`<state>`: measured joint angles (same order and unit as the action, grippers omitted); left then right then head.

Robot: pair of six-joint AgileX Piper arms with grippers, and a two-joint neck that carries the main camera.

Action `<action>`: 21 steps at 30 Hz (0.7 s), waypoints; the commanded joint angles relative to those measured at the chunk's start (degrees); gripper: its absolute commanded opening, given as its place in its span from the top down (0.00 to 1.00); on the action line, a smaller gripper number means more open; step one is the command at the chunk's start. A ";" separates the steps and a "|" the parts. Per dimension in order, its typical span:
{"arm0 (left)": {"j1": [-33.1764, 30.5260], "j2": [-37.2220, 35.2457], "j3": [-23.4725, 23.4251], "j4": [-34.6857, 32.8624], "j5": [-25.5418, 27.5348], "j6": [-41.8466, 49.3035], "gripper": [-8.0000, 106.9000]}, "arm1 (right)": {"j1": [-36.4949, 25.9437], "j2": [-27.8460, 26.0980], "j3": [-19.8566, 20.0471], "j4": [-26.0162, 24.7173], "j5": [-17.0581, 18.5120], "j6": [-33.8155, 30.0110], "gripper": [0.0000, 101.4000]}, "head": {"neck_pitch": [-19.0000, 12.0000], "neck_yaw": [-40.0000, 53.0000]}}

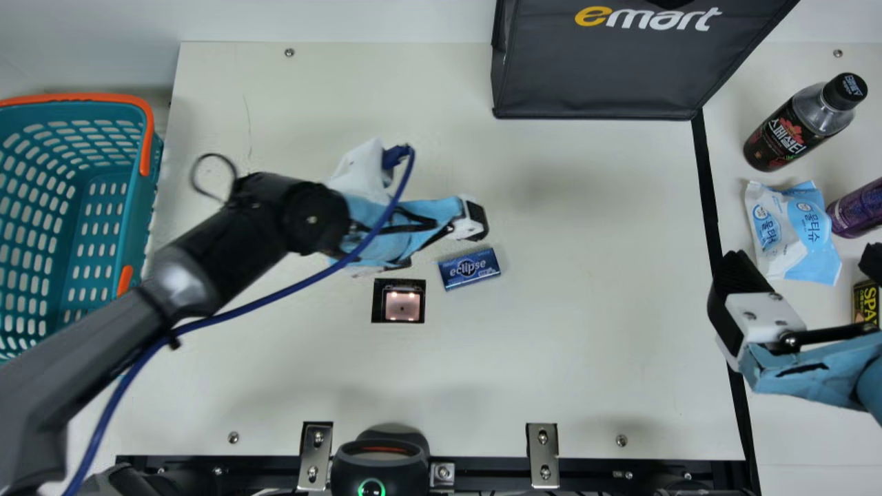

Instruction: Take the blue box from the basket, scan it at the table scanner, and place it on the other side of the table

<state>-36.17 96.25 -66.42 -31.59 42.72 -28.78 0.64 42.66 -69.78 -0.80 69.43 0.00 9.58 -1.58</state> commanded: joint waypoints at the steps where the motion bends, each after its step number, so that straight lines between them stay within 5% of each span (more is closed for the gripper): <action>1: 3.18 -4.70 3.84 -3.67 0.27 6.72 0.15 | 0.00 0.00 0.00 0.00 0.00 0.00 0.06 | -1.66 0.00; 11: 16.69 -18.17 12.60 -9.41 5.98 22.04 0.15 | 0.00 0.00 0.00 0.00 0.00 0.00 0.06 | -1.66 0.00; 21: 28.87 -29.37 13.50 -3.71 14.48 30.12 0.15 | 0.00 0.00 0.00 0.00 0.00 0.00 0.06 | -1.66 0.00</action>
<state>-9.52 68.78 -52.72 -36.57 56.03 0.60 0.64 42.66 -69.78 -0.80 69.43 0.00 9.49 -1.58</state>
